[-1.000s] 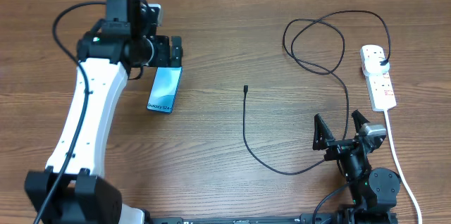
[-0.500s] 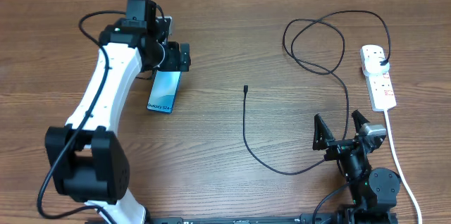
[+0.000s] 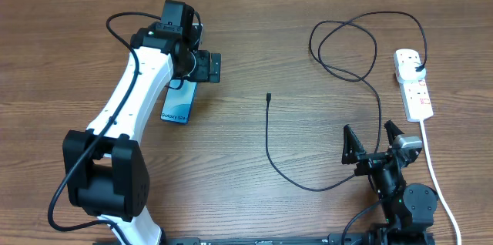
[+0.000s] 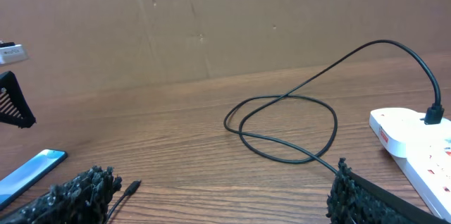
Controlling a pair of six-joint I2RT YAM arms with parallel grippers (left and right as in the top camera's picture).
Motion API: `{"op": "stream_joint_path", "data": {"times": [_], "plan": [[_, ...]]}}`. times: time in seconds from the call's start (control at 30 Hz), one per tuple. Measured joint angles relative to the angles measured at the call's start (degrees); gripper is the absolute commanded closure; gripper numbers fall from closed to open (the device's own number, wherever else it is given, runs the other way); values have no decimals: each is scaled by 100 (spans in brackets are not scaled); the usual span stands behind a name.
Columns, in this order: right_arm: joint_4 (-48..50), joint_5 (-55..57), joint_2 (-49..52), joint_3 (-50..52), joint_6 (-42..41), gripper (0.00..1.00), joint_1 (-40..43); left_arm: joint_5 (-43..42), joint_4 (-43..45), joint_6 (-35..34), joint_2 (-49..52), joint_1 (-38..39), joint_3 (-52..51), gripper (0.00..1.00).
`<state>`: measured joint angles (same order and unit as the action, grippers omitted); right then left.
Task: Plug charger to phone and switch on socket
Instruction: 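Move the left gripper forward over the blue Galaxy phone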
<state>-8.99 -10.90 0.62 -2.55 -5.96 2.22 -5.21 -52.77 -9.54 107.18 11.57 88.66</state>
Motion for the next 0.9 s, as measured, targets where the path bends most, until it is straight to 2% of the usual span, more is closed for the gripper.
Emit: {"op": "stream_joint_path", "data": {"times": [0.43,0.9], "plan": [[0,0,0,0,-2,0,0,79,2,-109,719,46,33,0],[0,0,0,0,-4,0,0,466,-4,-111,789,46,33,0]]}}
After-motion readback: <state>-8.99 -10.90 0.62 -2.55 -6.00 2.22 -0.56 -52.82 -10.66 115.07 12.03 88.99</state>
